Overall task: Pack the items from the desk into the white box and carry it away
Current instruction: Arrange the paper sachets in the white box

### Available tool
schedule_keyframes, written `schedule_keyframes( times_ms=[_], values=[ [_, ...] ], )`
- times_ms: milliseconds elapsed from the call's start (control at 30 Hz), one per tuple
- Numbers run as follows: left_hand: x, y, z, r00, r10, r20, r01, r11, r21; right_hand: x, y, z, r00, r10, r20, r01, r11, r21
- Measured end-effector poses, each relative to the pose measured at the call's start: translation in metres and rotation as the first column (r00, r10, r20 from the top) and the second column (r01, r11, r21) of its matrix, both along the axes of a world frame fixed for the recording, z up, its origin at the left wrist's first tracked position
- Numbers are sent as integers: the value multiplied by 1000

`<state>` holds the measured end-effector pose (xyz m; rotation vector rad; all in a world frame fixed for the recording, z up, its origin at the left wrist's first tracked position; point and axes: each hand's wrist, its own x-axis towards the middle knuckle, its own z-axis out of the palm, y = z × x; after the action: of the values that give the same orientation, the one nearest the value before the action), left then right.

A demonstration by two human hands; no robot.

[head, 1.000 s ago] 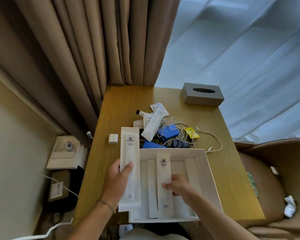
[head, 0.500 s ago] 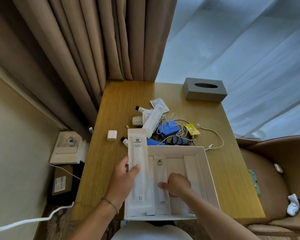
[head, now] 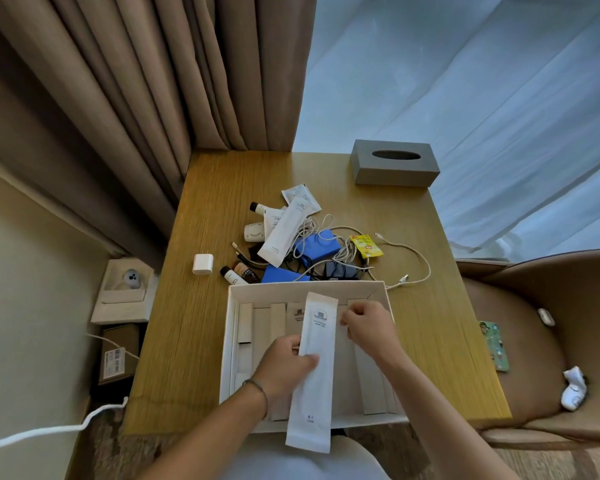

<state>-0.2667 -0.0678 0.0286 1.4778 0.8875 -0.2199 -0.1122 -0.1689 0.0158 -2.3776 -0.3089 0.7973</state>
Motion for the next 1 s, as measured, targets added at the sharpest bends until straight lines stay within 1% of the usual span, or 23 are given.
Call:
schedule_keyframes(
  times_ms=[100, 233, 300, 467, 567, 633, 700, 767, 900, 1000],
  values=[
    [17, -3, -15, 997, 2, -73, -4, 1000, -17, -3, 0, 5, 1000, 0, -4, 1, 1000, 29],
    [37, -2, -38, 985, 49, -165, -54, 998, -21, -5, -3, 10, 999, -23, -26, 26, 992, 127],
    [42, -4, -50, 978, 48, -201, -53, 998, -20, -4, -7, 13, 1000, -12, -21, 15, 989, 150],
    [47, -10, -72, 954, 20, -299, -11, 999, 31, -3, -13, 21, 999, -6, -53, 17, 979, 202],
    [48, -13, -79, 933, -54, -356, 97, 990, 105, -2, -13, 24, 998, 15, -66, 1, 972, 236],
    [48, -14, -80, 900, -139, -413, 246, 945, 217, -2, -12, 26, 998, 24, -65, -7, 969, 249],
    [49, -13, -79, 850, -223, -478, 410, 849, 334, -1, -10, 27, 997, 23, -70, -4, 966, 258],
    [51, -10, -80, 812, -271, -516, 504, 771, 388, 0, -8, 27, 997, 21, -79, 2, 962, 274],
    [53, -8, -80, 773, -313, -552, 583, 694, 423, 5, -1, 30, 998, 42, -56, -23, 952, 305],
    [49, -10, -72, 792, -333, -512, 573, 696, 433, 16, 9, 37, 998, 66, -24, -54, 937, 344]
  ],
)
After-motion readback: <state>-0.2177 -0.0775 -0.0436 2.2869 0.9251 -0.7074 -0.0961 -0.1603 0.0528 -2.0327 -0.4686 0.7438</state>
